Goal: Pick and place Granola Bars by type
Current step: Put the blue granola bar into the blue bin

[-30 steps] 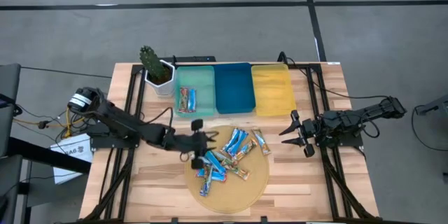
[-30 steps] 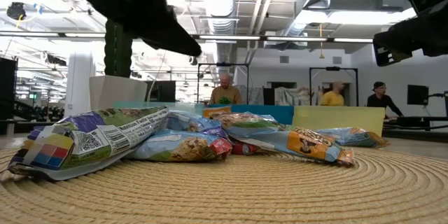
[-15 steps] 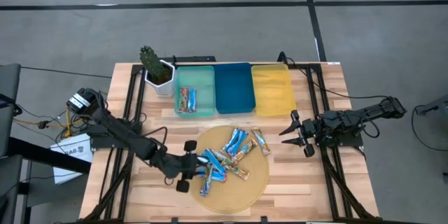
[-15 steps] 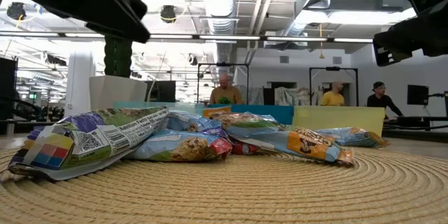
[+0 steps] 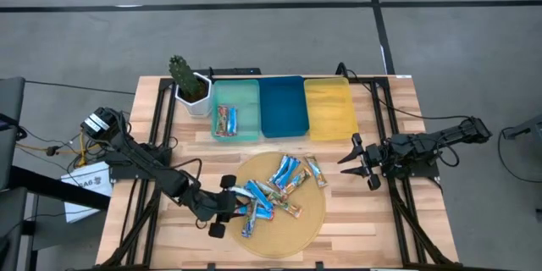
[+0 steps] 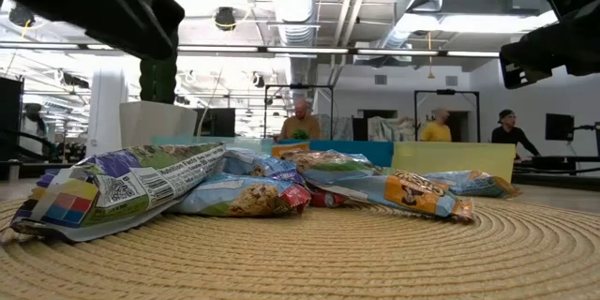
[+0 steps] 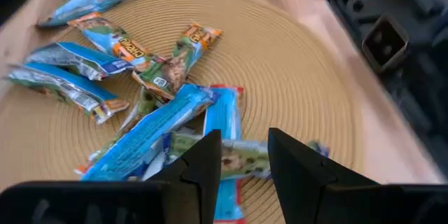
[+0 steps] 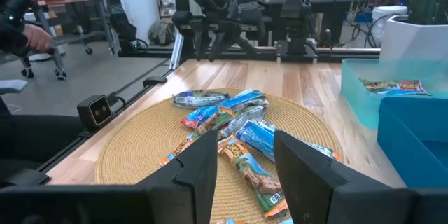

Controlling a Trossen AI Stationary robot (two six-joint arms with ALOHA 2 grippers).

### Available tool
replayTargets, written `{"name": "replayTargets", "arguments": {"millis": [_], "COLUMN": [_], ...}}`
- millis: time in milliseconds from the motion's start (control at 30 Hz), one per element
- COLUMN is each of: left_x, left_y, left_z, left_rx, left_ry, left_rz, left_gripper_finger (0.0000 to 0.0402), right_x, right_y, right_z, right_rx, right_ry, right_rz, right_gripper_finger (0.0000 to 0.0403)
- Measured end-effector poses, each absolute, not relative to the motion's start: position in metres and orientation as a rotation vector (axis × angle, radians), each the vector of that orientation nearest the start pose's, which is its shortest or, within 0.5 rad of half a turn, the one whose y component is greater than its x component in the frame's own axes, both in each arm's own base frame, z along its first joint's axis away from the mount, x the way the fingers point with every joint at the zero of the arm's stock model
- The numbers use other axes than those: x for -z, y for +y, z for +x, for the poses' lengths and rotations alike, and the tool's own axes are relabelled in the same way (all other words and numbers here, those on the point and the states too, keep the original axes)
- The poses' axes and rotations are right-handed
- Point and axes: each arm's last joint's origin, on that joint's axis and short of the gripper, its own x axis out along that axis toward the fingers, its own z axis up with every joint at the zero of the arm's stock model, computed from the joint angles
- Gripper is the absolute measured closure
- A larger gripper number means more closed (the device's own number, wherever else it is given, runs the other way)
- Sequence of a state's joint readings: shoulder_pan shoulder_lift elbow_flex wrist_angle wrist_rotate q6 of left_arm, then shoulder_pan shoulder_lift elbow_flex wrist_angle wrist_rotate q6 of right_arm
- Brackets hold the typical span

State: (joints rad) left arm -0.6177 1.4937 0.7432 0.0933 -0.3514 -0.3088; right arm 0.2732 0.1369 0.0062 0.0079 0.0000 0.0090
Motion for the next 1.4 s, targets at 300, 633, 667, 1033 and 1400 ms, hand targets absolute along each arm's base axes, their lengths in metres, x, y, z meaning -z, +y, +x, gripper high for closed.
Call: {"name": "replayTargets", "arguments": {"millis": [300, 633, 667, 1033, 1400], "left_x": [-0.192, -0.209, -0.21, -0.209, -0.192], "left_y": [-0.164, -0.193, -0.195, -0.214, -0.219], "left_z": [0.259, 0.29, 0.292, 0.316, 0.313], "left_rx": [-0.026, -0.179, -0.206, -0.423, -0.6], "left_ry": [0.713, 0.862, 0.885, 1.008, 1.01], "left_rz": [-0.414, -0.568, -0.556, -0.558, -0.61], "left_gripper_finger": [0.029, 0.029, 0.029, 0.029, 0.029], "right_x": [-0.155, -0.155, -0.155, -0.155, -0.155], "right_y": [0.028, 0.028, 0.028, 0.028, 0.028], "right_z": [0.101, 0.101, 0.101, 0.101, 0.101], "right_rx": [-0.272, -0.272, -0.272, -0.272, -0.272], "right_ry": [0.123, 0.123, 0.123, 0.123, 0.123], "right_rz": [-0.008, -0.008, -0.008, -0.008, -0.008], "right_gripper_finger": [0.0268, 0.0269, 0.0268, 0.0268, 0.0269]}}
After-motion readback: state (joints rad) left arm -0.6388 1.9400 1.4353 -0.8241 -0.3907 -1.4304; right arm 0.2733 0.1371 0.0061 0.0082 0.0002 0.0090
